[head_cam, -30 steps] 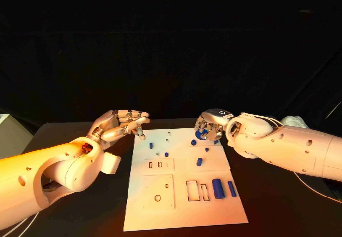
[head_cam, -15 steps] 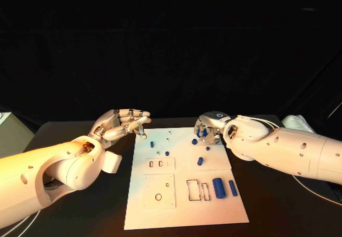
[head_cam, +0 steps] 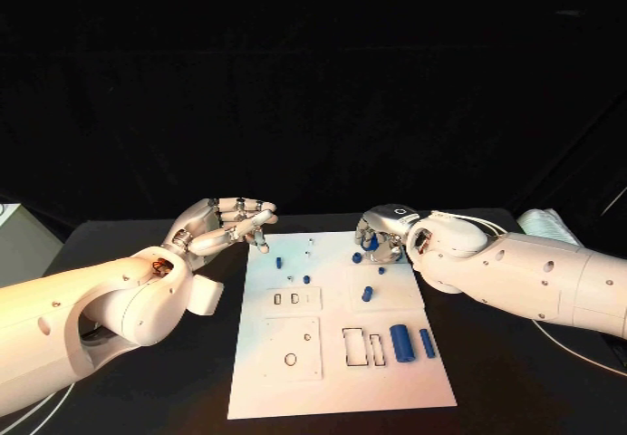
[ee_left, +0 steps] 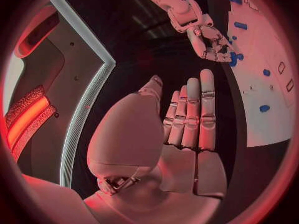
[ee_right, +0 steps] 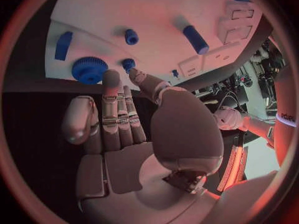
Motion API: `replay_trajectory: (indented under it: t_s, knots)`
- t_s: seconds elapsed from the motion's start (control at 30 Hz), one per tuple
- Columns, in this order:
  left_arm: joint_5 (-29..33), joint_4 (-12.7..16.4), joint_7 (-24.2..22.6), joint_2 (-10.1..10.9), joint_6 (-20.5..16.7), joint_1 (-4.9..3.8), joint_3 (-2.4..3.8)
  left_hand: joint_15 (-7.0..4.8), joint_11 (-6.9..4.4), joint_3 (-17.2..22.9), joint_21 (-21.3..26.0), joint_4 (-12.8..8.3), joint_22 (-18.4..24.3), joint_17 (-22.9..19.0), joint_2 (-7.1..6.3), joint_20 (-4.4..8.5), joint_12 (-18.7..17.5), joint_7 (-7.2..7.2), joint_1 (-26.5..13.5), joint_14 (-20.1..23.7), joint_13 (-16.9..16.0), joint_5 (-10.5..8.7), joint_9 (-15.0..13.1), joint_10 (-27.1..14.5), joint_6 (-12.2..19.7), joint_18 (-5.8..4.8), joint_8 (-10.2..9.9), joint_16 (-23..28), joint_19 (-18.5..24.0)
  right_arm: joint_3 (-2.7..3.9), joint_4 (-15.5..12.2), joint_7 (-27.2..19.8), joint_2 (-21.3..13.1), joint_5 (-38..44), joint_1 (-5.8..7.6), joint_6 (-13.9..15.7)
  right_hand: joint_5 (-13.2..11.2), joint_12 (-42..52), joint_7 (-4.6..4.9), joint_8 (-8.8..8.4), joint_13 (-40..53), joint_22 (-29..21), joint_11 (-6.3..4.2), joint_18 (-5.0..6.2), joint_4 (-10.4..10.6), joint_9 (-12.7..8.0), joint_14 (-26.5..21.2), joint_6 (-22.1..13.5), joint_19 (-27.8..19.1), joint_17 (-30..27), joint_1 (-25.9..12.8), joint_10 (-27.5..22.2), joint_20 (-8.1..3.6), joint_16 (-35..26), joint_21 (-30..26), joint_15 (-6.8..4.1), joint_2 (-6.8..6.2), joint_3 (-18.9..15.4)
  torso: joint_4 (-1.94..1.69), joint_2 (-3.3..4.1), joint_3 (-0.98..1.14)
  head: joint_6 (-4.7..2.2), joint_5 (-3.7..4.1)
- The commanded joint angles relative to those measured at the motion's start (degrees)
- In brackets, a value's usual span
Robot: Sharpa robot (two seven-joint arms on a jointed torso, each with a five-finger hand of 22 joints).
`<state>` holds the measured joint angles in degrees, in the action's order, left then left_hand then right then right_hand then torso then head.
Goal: Assemble the parts on the task board
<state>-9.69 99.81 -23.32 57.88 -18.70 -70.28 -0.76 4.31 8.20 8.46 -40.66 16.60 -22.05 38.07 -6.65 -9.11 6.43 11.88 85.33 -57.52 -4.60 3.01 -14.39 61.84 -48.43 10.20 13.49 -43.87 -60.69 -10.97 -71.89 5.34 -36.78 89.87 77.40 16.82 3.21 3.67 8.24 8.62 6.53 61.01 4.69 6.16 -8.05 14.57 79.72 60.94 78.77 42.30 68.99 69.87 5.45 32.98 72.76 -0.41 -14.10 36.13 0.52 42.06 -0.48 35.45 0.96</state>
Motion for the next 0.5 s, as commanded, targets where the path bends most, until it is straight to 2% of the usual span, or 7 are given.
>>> replay_trajectory:
  t_s: [0.03, 0.5]
  knots:
    - [-0.21, 0.14, -0.25, -0.09, 0.97, -0.14, 0.06, -0.08, 0.01, -0.43, -0.39, -0.01, -0.1, -0.05, -0.01, 0.09, -0.38, -0.05, -0.4, 0.5, -0.09, -0.23, -0.07, -0.26, 0.41, 0.04, -0.22, 0.27, 0.37, -0.02, 0.39, 0.45, 0.34, 0.89, -0.14, -1.06, -0.17, -0.17, 0.22, -0.16, -0.08, -0.07, 0.02, -0.35, 0.37, 0.09, -0.26, -0.03, -0.31, 0.08, -0.64, -0.44, -0.05, -0.4, -0.3, 0.11, -0.1, -0.02, 0.01, 0.04, -0.02, 0.14, 0.01]
    - [-0.21, 0.15, -0.23, -0.11, 0.97, -0.21, 0.06, -0.06, 0.04, -0.45, -0.41, -0.02, -0.12, -0.08, 0.03, 0.05, -0.41, -0.03, -0.44, 0.56, -0.1, -0.23, -0.09, -0.33, 0.47, 0.04, -0.25, 0.4, 0.49, -0.04, 1.97, 0.05, 1.61, 0.83, -0.87, -1.59, -0.13, -0.08, 0.24, -0.07, -0.26, 0.06, 0.17, -0.34, 1.13, 0.42, -0.22, 0.11, -0.28, 0.3, -0.77, -1.5, 0.16, -0.6, -0.33, 0.27, 0.56, -0.03, -0.06, 0.11, 0.02, 0.56, -0.08]
